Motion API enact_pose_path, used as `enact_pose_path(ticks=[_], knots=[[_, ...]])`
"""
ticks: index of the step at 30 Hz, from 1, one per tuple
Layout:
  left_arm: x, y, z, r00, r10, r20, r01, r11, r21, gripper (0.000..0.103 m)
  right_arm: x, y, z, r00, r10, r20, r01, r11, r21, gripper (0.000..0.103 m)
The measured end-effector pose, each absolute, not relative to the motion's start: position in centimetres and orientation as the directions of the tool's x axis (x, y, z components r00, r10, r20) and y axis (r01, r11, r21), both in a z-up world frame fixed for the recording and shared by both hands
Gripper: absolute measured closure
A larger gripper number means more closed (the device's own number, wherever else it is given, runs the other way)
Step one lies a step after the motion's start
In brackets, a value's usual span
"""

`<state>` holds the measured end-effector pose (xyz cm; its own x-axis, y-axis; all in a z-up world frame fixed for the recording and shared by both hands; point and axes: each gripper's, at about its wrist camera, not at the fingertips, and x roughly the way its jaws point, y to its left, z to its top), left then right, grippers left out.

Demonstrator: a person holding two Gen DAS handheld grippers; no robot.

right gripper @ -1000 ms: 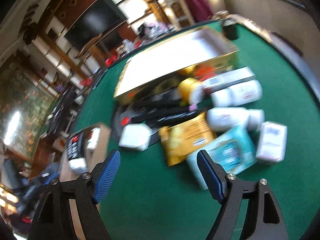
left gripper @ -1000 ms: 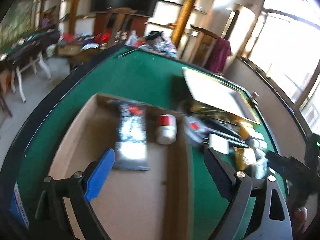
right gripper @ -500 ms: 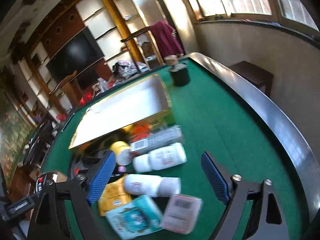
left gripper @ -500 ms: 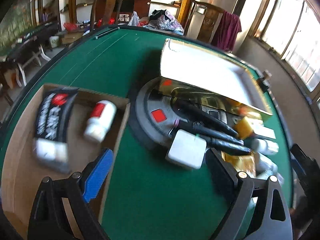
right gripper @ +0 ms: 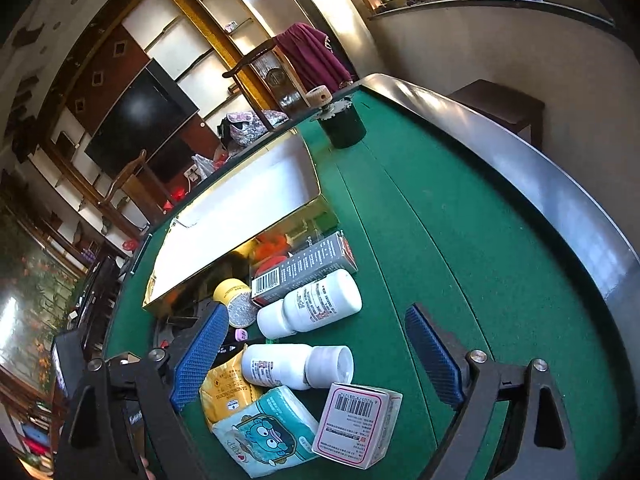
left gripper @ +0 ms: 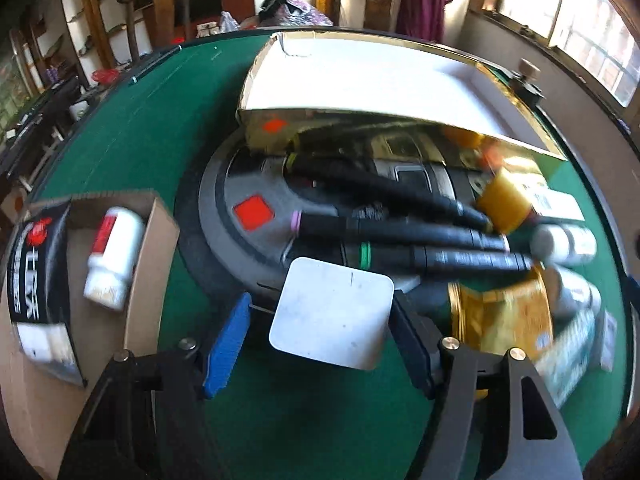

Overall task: Organize objects
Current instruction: 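Grasp the white square box with the left gripper and lift it, then carry the white box into the tray with the left gripper while the right gripper grasps the barcode box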

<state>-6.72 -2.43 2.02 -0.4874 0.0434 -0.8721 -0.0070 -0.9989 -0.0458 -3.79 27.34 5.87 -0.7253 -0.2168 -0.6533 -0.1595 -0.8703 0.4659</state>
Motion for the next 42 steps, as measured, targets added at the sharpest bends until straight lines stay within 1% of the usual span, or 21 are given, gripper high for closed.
enact_pose_path(ticks=[8, 12, 16, 20, 26, 30, 32, 35, 38, 42], knots=[[-1.2, -4.6, 2.7, -0.46, 0.139, -0.877, -0.033, -0.99, -0.14, 0.035, -4.1, 26.9, 4.9, -0.695, -0.223, -0.683, -0.162, -0.877, 0.452, 0.01], [-0.9, -3.4, 1.9, -0.468, 0.095, -0.878, -0.051, -0.995, -0.081, 0.035, -4.1, 26.5, 4.6, -0.686, -0.215, -0.695, -0.162, -0.886, 0.434, 0.01], [-0.5, -2.1, 1.7, -0.517, 0.037, -0.855, -0.075, -0.997, 0.002, 0.034, -4.1, 26.3, 4.5, -0.687, -0.208, -0.696, -0.159, -0.892, 0.423, 0.01], [0.6, -2.7, 2.4, -0.528, 0.101, -0.843, -0.081, -0.994, -0.069, 0.034, -4.2, 26.8, 4.5, -0.694, -0.196, -0.692, -0.166, -0.892, 0.42, 0.01], [4.6, -4.4, 6.0, -0.592, 0.201, -0.781, -0.085, -0.979, -0.187, 0.034, -4.1, 27.8, 4.2, -0.704, -0.16, -0.692, -0.2, -0.89, 0.41, 0.01], [7.7, -6.2, 7.6, -0.619, 0.264, -0.74, -0.087, -0.959, -0.27, 0.034, -3.9, 27.1, 4.2, -0.706, -0.126, -0.697, -0.19, -0.914, 0.358, 0.01], [8.9, -7.0, 8.1, -0.631, 0.265, -0.729, -0.088, -0.958, -0.272, 0.034, -3.8, 26.9, 4.6, -0.698, -0.105, -0.708, -0.182, -0.931, 0.317, 0.01], [9.9, -7.2, 8.6, -0.657, 0.251, -0.711, -0.101, -0.964, -0.247, 0.034, -2.7, 27.4, 5.0, -0.684, -0.14, -0.716, -0.163, -0.928, 0.336, 0.01], [10.6, -7.6, 9.0, -0.677, 0.249, -0.692, -0.116, -0.965, -0.234, 0.034, -1.8, 27.7, 5.0, -0.643, -0.116, -0.757, -0.169, -0.942, 0.288, 0.01], [10.9, -7.9, 8.8, -0.673, 0.282, -0.683, -0.126, -0.955, -0.27, 0.034, -0.5, 28.0, 5.0, -0.606, -0.132, -0.785, -0.198, -0.93, 0.309, 0.012]])
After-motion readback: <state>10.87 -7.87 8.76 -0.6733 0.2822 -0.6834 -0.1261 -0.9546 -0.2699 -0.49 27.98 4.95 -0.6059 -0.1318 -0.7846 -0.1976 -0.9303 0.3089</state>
